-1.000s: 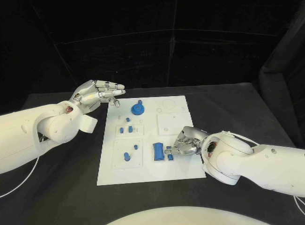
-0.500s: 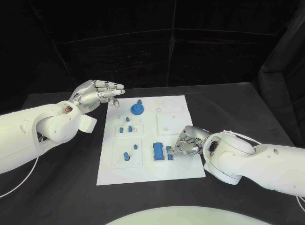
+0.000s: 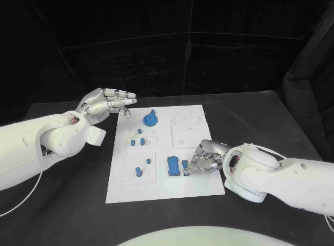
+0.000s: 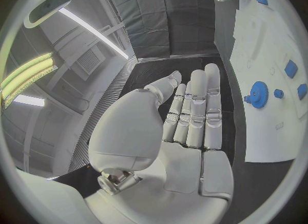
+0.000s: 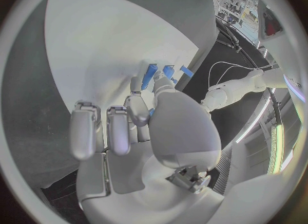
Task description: Assemble the parts on the task board
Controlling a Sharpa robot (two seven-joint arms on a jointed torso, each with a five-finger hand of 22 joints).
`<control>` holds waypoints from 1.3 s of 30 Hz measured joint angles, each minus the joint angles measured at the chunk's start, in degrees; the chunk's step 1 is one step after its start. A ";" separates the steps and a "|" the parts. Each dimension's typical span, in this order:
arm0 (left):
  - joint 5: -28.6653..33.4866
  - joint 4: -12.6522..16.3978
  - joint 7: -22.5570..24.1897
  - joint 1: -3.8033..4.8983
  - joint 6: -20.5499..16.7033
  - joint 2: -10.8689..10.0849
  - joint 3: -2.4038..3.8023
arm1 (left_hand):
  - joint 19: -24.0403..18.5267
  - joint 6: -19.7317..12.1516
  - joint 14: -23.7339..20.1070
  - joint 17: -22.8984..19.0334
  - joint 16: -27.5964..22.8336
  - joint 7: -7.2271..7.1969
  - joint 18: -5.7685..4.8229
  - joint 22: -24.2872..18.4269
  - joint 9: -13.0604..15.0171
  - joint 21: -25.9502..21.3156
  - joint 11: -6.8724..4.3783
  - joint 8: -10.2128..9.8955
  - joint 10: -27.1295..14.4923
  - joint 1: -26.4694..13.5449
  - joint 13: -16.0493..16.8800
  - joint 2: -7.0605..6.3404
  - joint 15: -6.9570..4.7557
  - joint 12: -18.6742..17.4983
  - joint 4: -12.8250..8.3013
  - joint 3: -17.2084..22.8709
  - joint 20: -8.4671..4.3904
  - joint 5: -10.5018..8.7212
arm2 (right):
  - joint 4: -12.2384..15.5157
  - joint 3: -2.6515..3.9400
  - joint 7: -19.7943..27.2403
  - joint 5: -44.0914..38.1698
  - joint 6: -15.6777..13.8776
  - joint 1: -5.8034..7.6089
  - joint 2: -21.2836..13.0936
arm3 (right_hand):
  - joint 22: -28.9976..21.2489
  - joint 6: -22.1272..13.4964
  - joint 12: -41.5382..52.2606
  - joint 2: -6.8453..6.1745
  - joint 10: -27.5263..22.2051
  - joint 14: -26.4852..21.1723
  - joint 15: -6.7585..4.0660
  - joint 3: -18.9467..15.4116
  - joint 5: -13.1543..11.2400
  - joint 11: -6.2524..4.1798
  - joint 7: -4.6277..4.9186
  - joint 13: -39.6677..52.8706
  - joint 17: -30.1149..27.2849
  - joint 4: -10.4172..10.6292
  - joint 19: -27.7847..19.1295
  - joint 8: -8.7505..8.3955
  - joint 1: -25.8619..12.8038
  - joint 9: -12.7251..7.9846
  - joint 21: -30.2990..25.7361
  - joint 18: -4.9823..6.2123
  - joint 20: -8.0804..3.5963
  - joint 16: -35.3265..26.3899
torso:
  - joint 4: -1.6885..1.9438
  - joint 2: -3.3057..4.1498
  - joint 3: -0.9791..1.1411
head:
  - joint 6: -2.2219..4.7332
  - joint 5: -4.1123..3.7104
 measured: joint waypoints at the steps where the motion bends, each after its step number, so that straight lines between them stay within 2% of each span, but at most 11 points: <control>1: 0.00 0.00 -0.01 0.00 0.00 0.00 0.00 | 0.00 0.00 0.00 0.00 0.00 0.00 0.00 0.00 0.00 0.00 0.00 0.00 0.00 0.00 0.00 0.00 0.00 0.00 0.00 0.00 0.00 0.00 | -0.34 0.00 0.02 -0.02 0.14 0.00 0.19 | 0.00 0.00 0.00 0.00 0.00 0.00 0.00 -0.15 0.00 0.00 0.00 0.00 0.00 -0.15 0.00 0.00 0.00 0.01 0.00 0.00 0.00 0.00 | 0.02 0.00 0.00 | 0.01 0.00; 10: 0.00 -0.03 -0.05 0.00 0.03 0.01 0.00 | 0.00 0.00 0.00 0.00 0.00 0.00 0.00 0.00 0.00 0.00 0.00 0.00 0.00 0.00 0.00 0.00 0.00 0.00 0.00 0.00 0.00 0.00 | -2.84 0.15 0.35 -0.46 1.09 0.13 1.64 | 0.00 0.21 0.00 1.37 0.00 0.00 0.00 -0.85 0.34 0.00 0.00 0.00 -0.01 -1.00 0.00 0.44 1.37 0.59 0.00 0.00 0.00 0.00 | 0.12 -0.01 -0.03 | 0.13 0.25; 17: 0.00 -0.12 -0.07 0.00 0.06 -0.01 -0.01 | 0.00 0.00 0.00 0.00 0.00 0.00 0.00 0.01 0.00 0.00 0.00 0.00 0.00 0.00 0.00 0.00 0.00 0.00 0.00 0.00 0.00 0.00 | -2.65 0.09 1.56 -0.45 0.83 0.12 1.38 | 0.00 -0.22 0.00 1.18 -0.22 0.00 0.00 -2.50 0.75 0.22 0.42 0.00 -0.01 -0.30 0.00 -0.44 0.56 0.10 0.00 0.00 0.00 0.01 | 0.09 -0.04 -0.05 | 0.31 0.44; 22: 0.00 -0.42 -0.08 -0.01 0.08 0.04 -0.02 | 0.00 0.00 0.00 -0.04 0.00 0.00 0.00 -0.01 0.00 0.00 0.12 0.23 -0.12 0.12 0.00 0.12 0.00 0.00 0.00 0.00 0.00 0.00 | -2.11 -0.02 4.83 1.02 -0.66 -0.04 0.17 | 0.00 -0.93 -0.77 1.04 -0.42 0.00 0.00 -4.18 0.71 0.42 0.29 -0.19 -0.01 0.55 -0.12 -0.29 -0.63 0.43 -0.68 -0.01 0.12 -0.82 | 0.01 -0.11 -0.07 | 0.59 0.38; 25: 0.00 -0.75 -0.08 -0.01 0.10 0.22 -0.02 | 0.00 -0.13 -0.12 -0.09 0.00 0.13 0.00 -0.05 0.00 0.00 0.21 0.23 -0.21 0.23 0.00 0.23 0.12 0.00 0.00 0.00 0.00 0.00 | -2.24 -0.01 8.41 3.08 -1.96 -0.03 -0.50 | -1.93 -2.42 -2.95 1.08 -1.36 0.23 0.23 -4.57 1.20 1.11 0.81 -1.45 -1.72 0.15 -1.41 -1.00 -0.56 0.37 -2.06 0.00 0.45 -2.22 | 0.02 -0.15 -0.08 | 0.95 0.25; 27: 0.00 -0.97 -0.08 -0.01 0.10 0.42 -0.03 | 0.00 -0.21 -0.20 -0.08 0.00 0.21 0.00 -0.05 0.00 0.00 0.21 0.23 -0.21 0.23 0.00 0.23 0.21 0.00 0.00 0.00 0.00 0.00 | -2.87 0.01 11.47 5.43 -2.77 0.00 -0.83 | -6.89 -4.19 -8.28 1.51 -3.76 0.10 0.78 -4.75 1.40 1.53 1.37 -4.80 -6.11 -0.47 -3.85 -2.01 1.35 0.02 -5.08 0.06 0.68 -4.99 | 0.04 -0.20 -0.10 | 1.22 0.19; 30: 0.12 -1.42 -0.02 -0.02 0.10 0.86 -0.40 | 0.00 -0.21 -0.20 -0.18 0.02 0.21 0.00 -0.12 0.00 0.00 0.21 0.23 -0.21 0.23 0.00 0.23 0.21 0.22 -0.14 -0.18 0.00 0.00 | -4.92 0.01 17.37 11.47 -3.68 0.20 -1.09 | -15.29 -6.04 -16.94 2.44 -7.46 -0.24 1.45 -4.49 2.27 2.21 2.34 -10.35 -13.12 -1.97 -7.79 -3.14 4.03 -0.67 -10.75 1.94 1.19 -10.00 | 0.09 -0.42 -0.18 | 1.92 0.17; 32: 0.41 -1.86 0.20 -0.04 -0.02 1.27 -0.77 | 0.00 -0.21 -0.21 -0.43 0.24 0.21 0.00 -0.37 0.00 -0.48 0.21 0.73 -0.21 -0.53 0.02 -0.43 0.21 0.74 0.35 -1.49 0.00 0.00 | -6.84 -0.03 21.35 16.34 -3.91 0.74 -1.00 | -26.48 -7.16 -28.18 3.89 -12.52 -3.07 2.13 -4.06 2.27 2.80 3.06 -17.97 -22.80 -3.36 -12.99 -3.74 6.56 -1.25 -19.13 4.12 1.74 -17.95 | 0.16 -0.71 -0.26 | 2.52 0.14; 33: 0.70 -2.30 0.42 -0.11 -0.18 1.65 -0.94 | -0.07 -0.02 -0.58 -0.71 0.14 0.02 0.00 -0.67 0.00 -0.91 0.12 0.99 -0.12 -1.51 0.05 -0.84 0.31 1.08 0.80 -2.41 0.07 0.00 | -8.51 -0.04 24.18 20.02 -3.97 1.30 -0.72 | -30.58 -7.39 -30.54 4.38 -13.73 -3.39 2.16 -3.85 2.27 3.02 3.28 -19.62 -23.32 -3.69 -14.99 -3.83 7.25 -1.40 -22.41 4.60 1.95 -18.97 | 0.18 -0.90 -0.31 | 2.86 0.09; 36: 1.51 -3.42 1.09 -0.14 -0.66 2.62 -1.14 | -1.48 0.42 -2.71 -2.69 -3.31 -0.42 -0.01 -2.35 0.00 -3.37 -0.42 1.43 0.42 -3.05 0.12 -1.49 0.37 1.33 1.95 -4.88 0.61 0.00 | -12.90 0.01 30.44 28.66 -3.88 2.75 0.56 | -35.82 -7.74 -33.78 5.07 -15.55 -0.99 2.72 -3.57 2.27 3.43 3.64 -22.14 -12.71 -3.96 -17.69 -4.18 8.18 -1.67 -27.10 4.94 2.28 -12.17 | 0.24 -1.61 -0.46 | 4.17 -0.01; 39: 2.55 -5.51 2.00 -0.14 -1.30 4.09 -1.27 | -4.78 0.10 -5.56 -7.15 -12.43 -0.73 0.00 -6.03 -0.12 -8.50 -0.24 1.32 1.09 -3.42 -0.09 -1.11 0.82 1.25 2.93 -6.91 1.44 0.00 | -19.15 0.15 37.15 38.41 -3.18 4.05 3.29 | -40.47 -8.75 -38.67 5.66 -17.81 -1.81 3.91 -3.05 2.27 4.65 4.65 -26.65 -9.10 -4.49 -20.95 -5.08 9.89 -2.30 -33.04 4.94 3.25 -10.54 | 0.19 -2.38 -0.73 | 5.28 -0.02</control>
